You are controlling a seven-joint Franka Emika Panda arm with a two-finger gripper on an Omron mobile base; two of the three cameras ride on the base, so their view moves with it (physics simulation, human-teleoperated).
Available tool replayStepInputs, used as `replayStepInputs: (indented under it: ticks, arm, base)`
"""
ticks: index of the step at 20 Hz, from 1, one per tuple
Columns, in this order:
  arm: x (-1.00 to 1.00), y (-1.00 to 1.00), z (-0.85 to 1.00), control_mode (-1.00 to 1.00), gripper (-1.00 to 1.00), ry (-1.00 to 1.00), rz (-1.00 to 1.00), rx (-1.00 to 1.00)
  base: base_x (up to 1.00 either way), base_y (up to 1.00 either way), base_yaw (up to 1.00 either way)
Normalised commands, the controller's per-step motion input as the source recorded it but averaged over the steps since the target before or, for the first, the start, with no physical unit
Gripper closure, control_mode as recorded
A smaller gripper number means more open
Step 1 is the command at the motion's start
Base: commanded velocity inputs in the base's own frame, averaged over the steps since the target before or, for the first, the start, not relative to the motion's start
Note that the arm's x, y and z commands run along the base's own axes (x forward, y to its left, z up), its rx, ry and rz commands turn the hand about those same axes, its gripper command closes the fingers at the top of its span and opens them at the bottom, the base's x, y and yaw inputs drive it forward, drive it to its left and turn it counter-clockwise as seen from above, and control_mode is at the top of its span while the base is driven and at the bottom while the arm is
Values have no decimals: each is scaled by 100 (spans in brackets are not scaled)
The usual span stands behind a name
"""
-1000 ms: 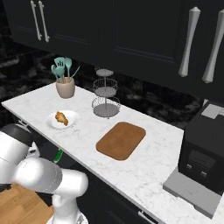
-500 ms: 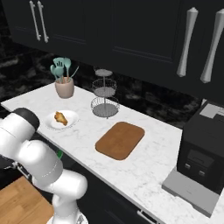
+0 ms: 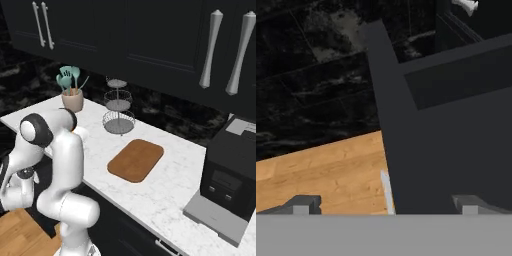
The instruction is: Pick up the knife from the drawer and place it on the cutting board. Then place the meat from the plate to the cutting board.
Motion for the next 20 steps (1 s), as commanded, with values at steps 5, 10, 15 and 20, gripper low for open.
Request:
replayStepInputs:
  ticks: [5, 10, 15, 20]
  arm:
    - [-100, 97, -1, -100, -100, 24, 5, -1]
    - [-100, 100, 23, -100, -100, 27, 4, -12]
    - [-99, 81, 18, -100, -100, 35, 2, -13]
    - [-60, 11, 97, -100, -100, 9, 1, -16]
  base:
    - [0, 0, 0]
    - [0, 0, 0]
    - [0, 0, 0]
    - [0, 0, 0]
